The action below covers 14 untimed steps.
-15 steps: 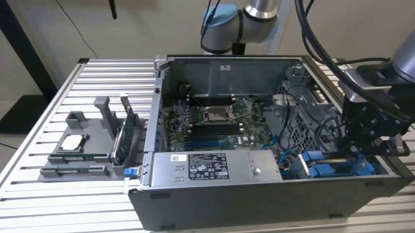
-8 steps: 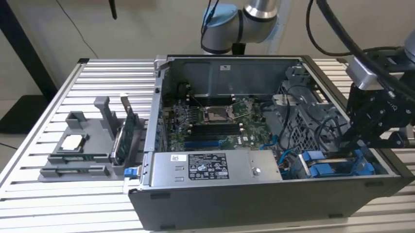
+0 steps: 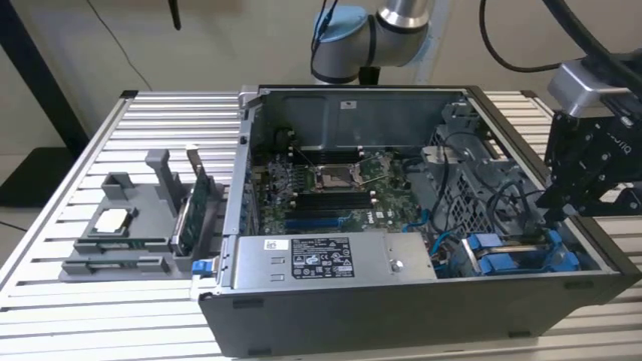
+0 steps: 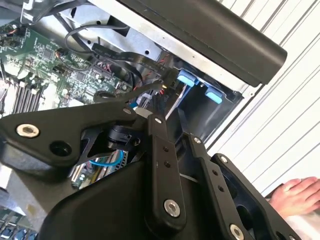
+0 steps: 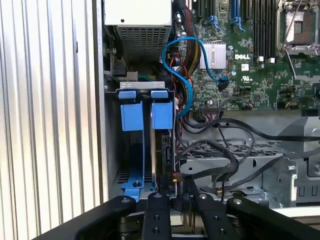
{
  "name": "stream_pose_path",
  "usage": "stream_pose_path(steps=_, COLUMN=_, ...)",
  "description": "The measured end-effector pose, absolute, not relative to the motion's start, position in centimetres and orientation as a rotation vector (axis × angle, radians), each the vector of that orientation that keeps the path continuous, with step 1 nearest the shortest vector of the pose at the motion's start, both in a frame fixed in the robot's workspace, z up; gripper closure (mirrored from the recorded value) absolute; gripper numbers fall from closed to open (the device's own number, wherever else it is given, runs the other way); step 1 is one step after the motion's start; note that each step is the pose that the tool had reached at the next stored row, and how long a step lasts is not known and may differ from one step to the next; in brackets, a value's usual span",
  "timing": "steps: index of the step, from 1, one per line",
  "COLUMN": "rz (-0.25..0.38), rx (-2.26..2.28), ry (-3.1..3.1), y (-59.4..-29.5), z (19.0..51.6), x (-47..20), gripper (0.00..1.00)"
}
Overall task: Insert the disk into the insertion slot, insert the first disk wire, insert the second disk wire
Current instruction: 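Insert the first disk wire, then insert the second disk wire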
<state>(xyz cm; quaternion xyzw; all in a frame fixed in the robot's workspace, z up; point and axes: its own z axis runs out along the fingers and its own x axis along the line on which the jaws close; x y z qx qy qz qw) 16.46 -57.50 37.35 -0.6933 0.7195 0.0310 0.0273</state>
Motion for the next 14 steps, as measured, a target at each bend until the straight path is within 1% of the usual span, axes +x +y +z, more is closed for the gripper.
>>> stream_pose_path(steps=14, rz=0.098, rx=-2.142, ry=2.223, y=-57.4, z=37.4, x=18.4, gripper=0.74)
